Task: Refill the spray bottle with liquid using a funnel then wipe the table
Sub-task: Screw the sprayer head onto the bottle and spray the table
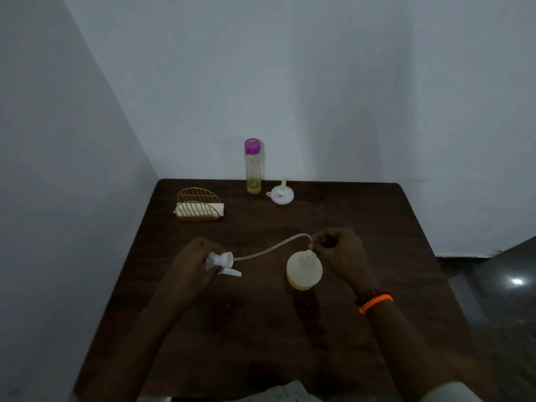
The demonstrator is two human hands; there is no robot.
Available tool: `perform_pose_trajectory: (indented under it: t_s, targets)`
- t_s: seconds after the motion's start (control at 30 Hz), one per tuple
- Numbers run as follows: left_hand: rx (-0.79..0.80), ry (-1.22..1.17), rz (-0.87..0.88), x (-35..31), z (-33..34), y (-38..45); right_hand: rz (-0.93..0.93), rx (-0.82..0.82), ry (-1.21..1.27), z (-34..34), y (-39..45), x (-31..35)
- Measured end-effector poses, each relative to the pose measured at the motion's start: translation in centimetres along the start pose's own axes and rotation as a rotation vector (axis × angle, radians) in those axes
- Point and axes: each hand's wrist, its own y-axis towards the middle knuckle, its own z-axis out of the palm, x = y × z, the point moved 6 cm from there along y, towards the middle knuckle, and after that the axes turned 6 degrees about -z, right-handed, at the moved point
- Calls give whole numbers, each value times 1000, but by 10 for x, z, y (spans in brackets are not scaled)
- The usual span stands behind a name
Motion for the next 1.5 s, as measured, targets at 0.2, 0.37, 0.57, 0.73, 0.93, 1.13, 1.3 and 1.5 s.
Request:
perform_pose_trajectory:
  t_s: [0.2,0.37,0.57,0.73,0.93,1.13,1.3,1.5]
  targets:
    - [47,-50,81,0,-3,-6,24,38,1,10,0,-18]
    - [107,-73,74,2,-7,-7,31,55,0,14,-5,-31]
    - [128,-82,135,-23,-11,-1,4,159,-8,23,-10,-39]
    - [140,-201,87,-51,-5,11,13,186,-69,35,-12,-46]
    - [195,-319,98,-98,19,25,31,108,-58,46,-18,-57]
    - [102,-341,212,-138,33,43,8,99,-21,47,-17,-61]
    - [193,-208,335,-158,58,58,25,96,-56,50,-15,-65]
    - [359,-36,296,-155,97,69,44,56,-83,54,-16,-70]
